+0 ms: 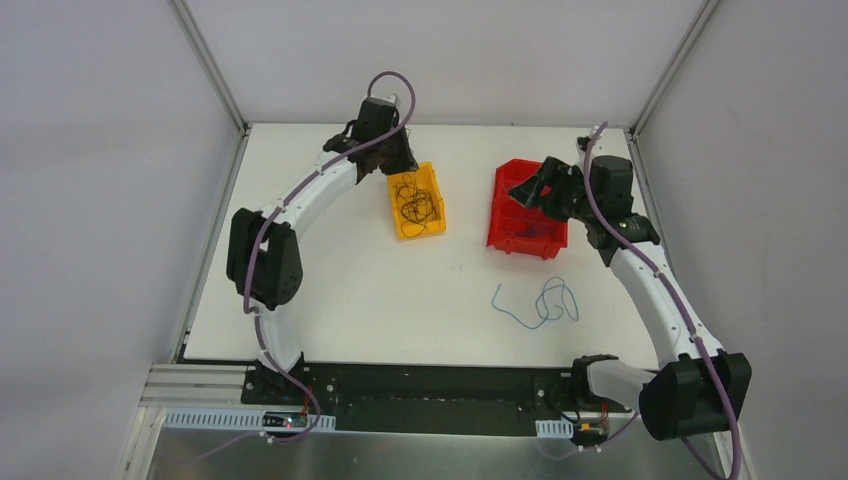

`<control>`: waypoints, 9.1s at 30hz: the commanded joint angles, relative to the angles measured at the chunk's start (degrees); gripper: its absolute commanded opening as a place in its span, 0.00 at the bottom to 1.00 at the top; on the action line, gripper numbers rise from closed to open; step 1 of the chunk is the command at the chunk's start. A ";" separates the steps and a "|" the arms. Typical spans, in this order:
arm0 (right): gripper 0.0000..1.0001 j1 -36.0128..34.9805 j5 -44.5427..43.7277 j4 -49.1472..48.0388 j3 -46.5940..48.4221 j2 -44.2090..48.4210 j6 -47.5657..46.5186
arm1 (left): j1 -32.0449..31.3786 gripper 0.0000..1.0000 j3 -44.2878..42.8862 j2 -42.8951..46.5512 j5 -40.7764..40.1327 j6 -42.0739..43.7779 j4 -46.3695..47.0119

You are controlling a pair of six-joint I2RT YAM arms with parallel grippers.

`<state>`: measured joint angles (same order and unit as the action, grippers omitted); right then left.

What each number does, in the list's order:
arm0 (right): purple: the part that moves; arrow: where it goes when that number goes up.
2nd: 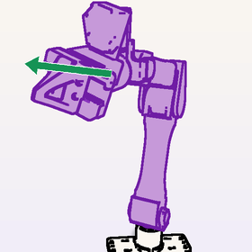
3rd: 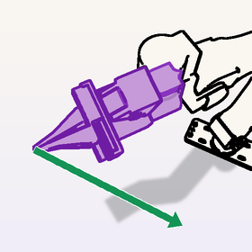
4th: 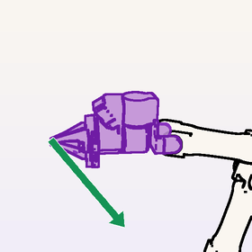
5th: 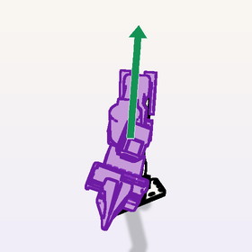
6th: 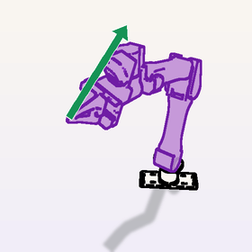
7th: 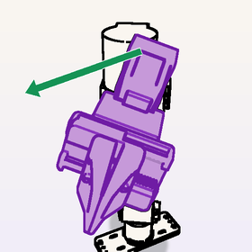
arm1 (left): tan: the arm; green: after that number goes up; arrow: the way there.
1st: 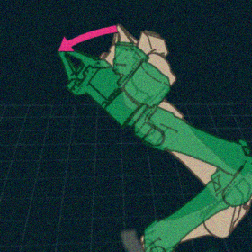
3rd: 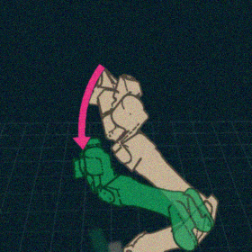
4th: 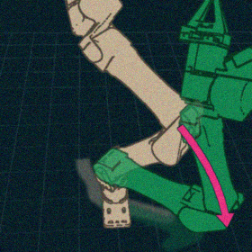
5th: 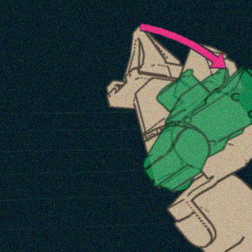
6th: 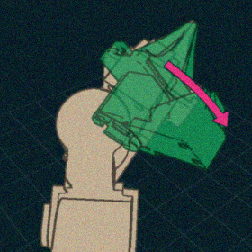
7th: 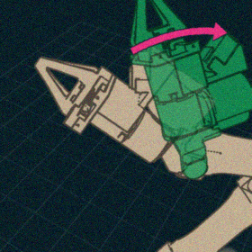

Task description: Untangle the cables

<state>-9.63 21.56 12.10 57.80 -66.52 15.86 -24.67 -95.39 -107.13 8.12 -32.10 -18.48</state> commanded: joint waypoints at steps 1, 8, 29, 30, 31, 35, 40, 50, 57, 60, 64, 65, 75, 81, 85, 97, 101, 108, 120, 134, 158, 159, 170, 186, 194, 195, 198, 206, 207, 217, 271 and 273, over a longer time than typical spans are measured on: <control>0.75 -0.04 1.09 -2.85 0.11 0.98 0.23 | 0.83 0.00 -6.47 -2.27 -2.67 3.26 -0.42; 0.75 -0.04 1.46 -3.22 0.38 0.00 0.23 | 0.94 0.00 -16.48 -9.02 -3.18 4.85 -0.42; 0.73 -9.17 10.04 -6.96 4.41 -11.70 4.40 | 0.62 0.00 4.41 -3.47 -0.79 11.84 16.36; 0.72 -9.90 9.96 -7.46 5.31 -12.63 4.70 | 0.59 0.00 5.11 -3.00 -0.57 12.31 16.98; 0.72 -10.57 9.71 -7.67 6.24 -13.98 4.86 | 0.58 0.00 5.70 -2.61 -0.33 12.73 17.56; 0.70 -12.54 9.37 -7.75 11.47 -18.29 5.11 | 0.63 0.00 8.79 -0.78 0.38 13.46 21.85; 0.66 -14.39 9.14 -8.28 17.09 -24.03 6.13 | 0.64 0.00 13.03 0.85 2.01 13.20 28.25; 0.53 -18.66 6.68 -8.54 27.31 -35.10 7.19 | 0.67 0.00 14.18 1.40 3.11 11.46 30.85; 0.44 -20.44 1.74 -11.38 29.84 -43.26 5.93 | 0.67 0.00 14.94 2.36 3.01 10.89 31.35; 0.39 -20.68 0.97 -11.82 31.72 -46.54 6.09 | 0.63 0.00 14.97 2.45 3.10 10.54 31.38; 0.34 -20.85 0.82 -17.30 30.95 -47.47 7.12 | 0.67 0.00 14.84 2.54 3.26 10.13 31.16; 0.30 -20.81 0.65 -17.53 31.09 -47.65 7.16 | 0.66 0.00 14.88 2.51 3.10 10.00 31.02; 0.00 -21.13 0.44 -19.36 29.84 -48.09 7.03 | 0.89 0.23 13.59 0.50 3.44 8.28 29.69; 0.00 -21.64 -4.19 -9.06 31.42 -51.19 7.48 | 1.74 0.71 6.06 2.62 -3.07 12.19 15.08; 0.00 -23.43 -10.42 -2.47 33.54 -54.66 6.22 | 2.53 0.79 3.65 4.50 -5.94 11.43 8.75; 0.00 -26.94 -19.42 13.28 47.29 -61.98 0.83 | 4.49 0.74 9.34 9.84 -10.12 9.43 5.25; 0.13 -27.71 -20.11 14.85 49.46 -62.57 0.49 | 4.78 0.64 10.01 9.43 -8.82 9.84 5.30; 0.25 -27.94 -22.64 17.49 53.07 -60.61 0.29 | 4.98 0.65 17.70 16.25 -9.88 6.56 8.84; 0.42 -28.07 -25.78 20.51 51.96 -52.06 -0.65 | 4.97 0.68 36.62 30.21 -5.53 0.02 15.61; 0.87 -27.84 -29.30 15.37 33.07 -30.15 -1.67 | 4.89 0.83 52.18 47.74 -0.07 0.55 16.41; 0.99 -5.42 -30.41 18.12 -7.12 6.15 5.99 | -6.47 0.99 68.74 60.56 -1.76 8.25 26.82; 0.99 -4.15 -30.50 18.32 -7.93 6.99 6.53 | -6.53 0.99 69.41 60.52 -1.44 8.24 27.96; 0.99 4.13 -26.23 20.82 -15.64 6.39 10.18 | -6.58 0.99 71.53 58.52 1.39 9.85 34.03; 1.00 1.24 -40.11 30.73 -16.87 3.38 19.30 | -6.61 0.99 74.64 59.68 1.41 9.33 38.12; 0.99 -1.50 -35.57 28.91 -18.92 1.00 21.73 | -6.61 0.99 75.37 62.69 0.49 9.51 36.97; 0.99 -2.31 -36.10 29.38 -18.87 0.89 22.28 | -6.57 0.99 75.37 62.94 0.33 9.51 36.89; 0.99 -5.65 -36.15 30.35 -19.00 0.31 24.80 | -6.61 0.99 75.16 63.26 -0.07 9.51 36.18; 0.99 -18.04 -34.77 26.98 -18.64 -3.47 37.27 | -6.56 0.99 74.82 63.29 -0.30 9.29 35.37; 0.99 -18.59 -34.33 26.09 -18.03 -3.90 38.01 | -6.57 0.99 74.76 63.35 -0.22 9.25 35.40; 0.99 -21.55 -45.15 39.74 -6.59 -3.81 32.96 | -6.59 0.99 75.08 64.72 -0.39 9.25 34.89; 0.00 -5.34 -2.57 11.07 12.58 -9.15 32.43 | -6.54 0.99 75.88 66.56 -2.24 9.77 34.50; 0.00 -4.12 -1.23 8.23 15.95 -12.45 34.65 | -6.54 0.99 75.95 66.62 -2.36 9.86 34.55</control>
<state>-16.08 15.18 26.85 68.10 -73.43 44.80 -30.83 -19.73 -40.49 6.74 -23.29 13.45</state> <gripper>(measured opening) 0.010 0.990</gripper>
